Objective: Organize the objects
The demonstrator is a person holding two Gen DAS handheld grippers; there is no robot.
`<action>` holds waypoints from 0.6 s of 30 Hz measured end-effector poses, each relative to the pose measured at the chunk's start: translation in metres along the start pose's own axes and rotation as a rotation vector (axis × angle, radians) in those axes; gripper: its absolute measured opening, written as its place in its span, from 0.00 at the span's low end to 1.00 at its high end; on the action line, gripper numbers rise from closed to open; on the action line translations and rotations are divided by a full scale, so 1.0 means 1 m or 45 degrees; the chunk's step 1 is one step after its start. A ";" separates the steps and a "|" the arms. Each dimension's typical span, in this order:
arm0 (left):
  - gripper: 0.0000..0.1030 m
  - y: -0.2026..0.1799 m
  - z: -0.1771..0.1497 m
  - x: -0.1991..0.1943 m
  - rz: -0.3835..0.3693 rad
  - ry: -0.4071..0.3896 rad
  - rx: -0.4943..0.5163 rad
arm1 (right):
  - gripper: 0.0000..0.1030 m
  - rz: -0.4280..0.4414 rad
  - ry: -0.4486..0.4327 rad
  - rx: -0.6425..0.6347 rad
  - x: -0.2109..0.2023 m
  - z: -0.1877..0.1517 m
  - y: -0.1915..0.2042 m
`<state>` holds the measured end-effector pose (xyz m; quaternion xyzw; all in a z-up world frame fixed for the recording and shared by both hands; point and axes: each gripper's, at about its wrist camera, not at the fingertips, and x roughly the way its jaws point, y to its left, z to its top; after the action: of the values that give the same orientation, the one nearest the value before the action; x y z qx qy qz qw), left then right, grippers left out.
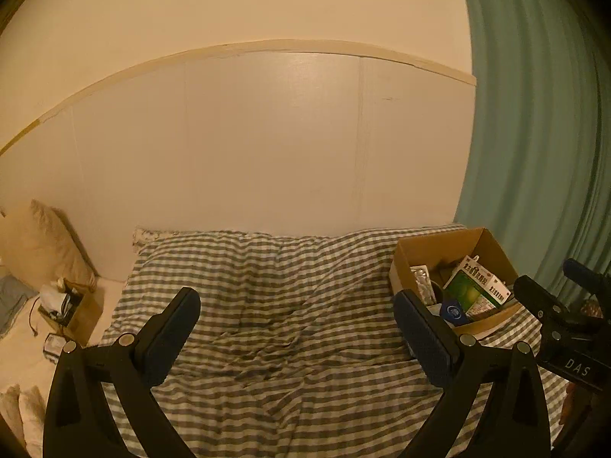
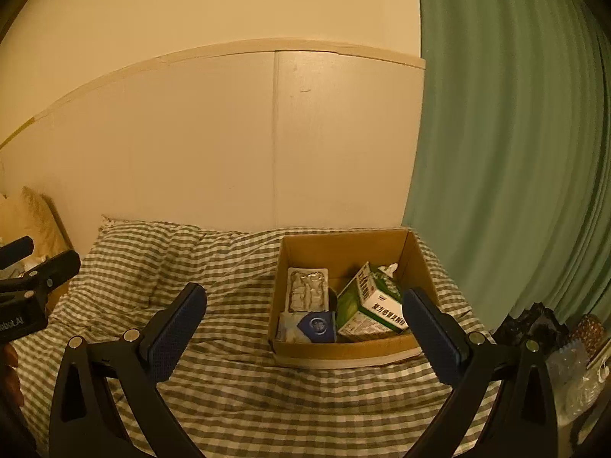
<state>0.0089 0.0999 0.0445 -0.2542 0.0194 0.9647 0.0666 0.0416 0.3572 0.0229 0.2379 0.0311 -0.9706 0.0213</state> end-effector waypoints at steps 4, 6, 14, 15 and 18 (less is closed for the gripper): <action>1.00 -0.007 0.001 0.003 -0.010 -0.002 -0.004 | 1.00 0.010 0.010 0.044 0.005 -0.002 -0.013; 1.00 -0.008 0.001 0.004 0.000 -0.002 0.001 | 1.00 0.009 0.013 0.065 0.006 -0.003 -0.019; 1.00 -0.005 0.001 0.003 0.014 0.005 -0.009 | 1.00 -0.003 0.023 0.103 0.010 -0.004 -0.028; 1.00 -0.005 0.002 0.003 0.015 0.006 -0.009 | 1.00 -0.006 0.019 0.102 0.008 -0.003 -0.027; 1.00 -0.005 0.002 0.002 0.024 0.007 -0.005 | 1.00 -0.009 0.010 0.091 0.006 -0.002 -0.025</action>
<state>0.0071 0.1048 0.0455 -0.2569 0.0199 0.9646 0.0569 0.0361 0.3823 0.0194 0.2421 -0.0028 -0.9702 0.0091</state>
